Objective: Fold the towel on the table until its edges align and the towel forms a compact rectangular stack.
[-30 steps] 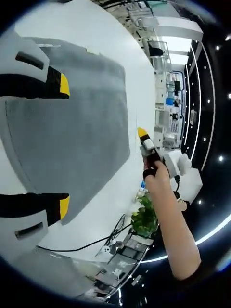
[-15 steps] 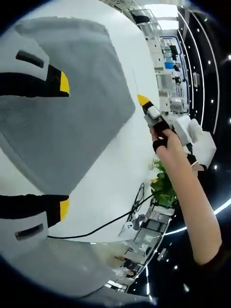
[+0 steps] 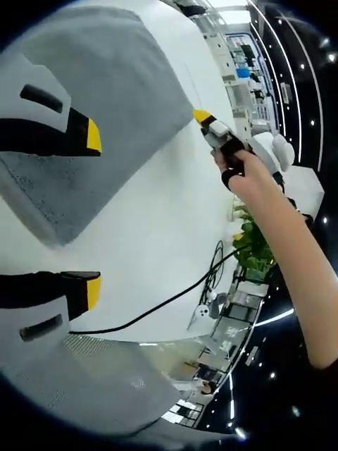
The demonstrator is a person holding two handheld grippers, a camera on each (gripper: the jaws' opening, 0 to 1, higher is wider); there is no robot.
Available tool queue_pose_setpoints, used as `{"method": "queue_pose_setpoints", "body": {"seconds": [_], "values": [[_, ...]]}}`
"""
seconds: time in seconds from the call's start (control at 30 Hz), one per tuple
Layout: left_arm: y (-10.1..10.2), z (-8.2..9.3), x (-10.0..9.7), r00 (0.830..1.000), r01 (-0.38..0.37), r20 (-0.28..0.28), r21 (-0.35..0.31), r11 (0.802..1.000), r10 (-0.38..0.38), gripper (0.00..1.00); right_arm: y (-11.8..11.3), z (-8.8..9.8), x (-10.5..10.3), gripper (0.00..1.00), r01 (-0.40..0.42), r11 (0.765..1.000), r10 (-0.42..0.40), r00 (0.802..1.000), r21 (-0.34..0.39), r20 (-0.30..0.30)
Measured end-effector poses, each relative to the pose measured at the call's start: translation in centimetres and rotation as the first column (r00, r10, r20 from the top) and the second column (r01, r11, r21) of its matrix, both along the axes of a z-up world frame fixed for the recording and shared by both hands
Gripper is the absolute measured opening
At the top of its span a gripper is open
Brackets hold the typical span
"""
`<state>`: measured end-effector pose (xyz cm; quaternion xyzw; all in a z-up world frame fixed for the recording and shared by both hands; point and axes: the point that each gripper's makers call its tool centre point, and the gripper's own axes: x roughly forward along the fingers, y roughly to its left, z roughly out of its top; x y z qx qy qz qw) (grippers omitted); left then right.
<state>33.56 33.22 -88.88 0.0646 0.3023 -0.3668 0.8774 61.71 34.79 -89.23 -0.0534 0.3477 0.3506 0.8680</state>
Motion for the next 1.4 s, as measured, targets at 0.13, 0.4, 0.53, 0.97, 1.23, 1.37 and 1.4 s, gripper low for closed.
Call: {"method": "queue_pose_setpoints", "body": {"seconds": [0.13, 0.4, 0.53, 0.97, 1.23, 1.37, 1.4], "values": [[0.1, -0.3, -0.7, 1.0, 0.009, -0.015, 0.007, 1.0, -0.009, 0.5, 0.2, -0.3, 0.1, 0.34, -0.008, 1.0, 0.008, 1.0, 0.006, -0.001], [-0.8, -0.5, -1.9, 0.997, 0.072, -0.034, 0.038, 0.997, -0.071, 0.23, 0.9, -0.8, -0.2, 0.29, -0.006, 0.998, 0.007, 1.0, 0.054, -0.02], [-0.8, -1.3, -2.3, 0.995, 0.087, -0.047, 0.085, 0.993, -0.084, 0.22, 1.2, -0.9, -0.2, 0.26, -0.018, 0.999, 0.019, 1.0, 0.049, -0.021], [-0.3, -2.7, -2.7, 0.995, 0.062, -0.092, 0.136, 0.989, -0.049, 0.11, 0.9, -1.8, 0.0, 0.14, -0.004, 0.998, 0.006, 1.0, 0.057, -0.03], [-0.5, -2.7, -2.8, 0.989, 0.135, -0.074, 0.163, 0.977, -0.125, 0.11, 0.8, -2.2, 0.3, 0.12, 0.015, 0.999, -0.013, 0.999, 0.049, -0.034], [-0.5, -2.6, -2.6, 0.989, 0.143, -0.069, 0.206, 0.968, -0.132, 0.08, 1.1, -2.7, 0.2, 0.04, -0.01, 1.0, 0.011, 0.999, 0.03, -0.032], [-0.5, -2.6, -2.6, 0.989, 0.142, -0.07, 0.207, 0.968, -0.13, 0.08, 1.2, -2.8, 0.2, 0.04, -0.02, 1.0, 0.021, 0.999, 0.017, -0.028]]}}
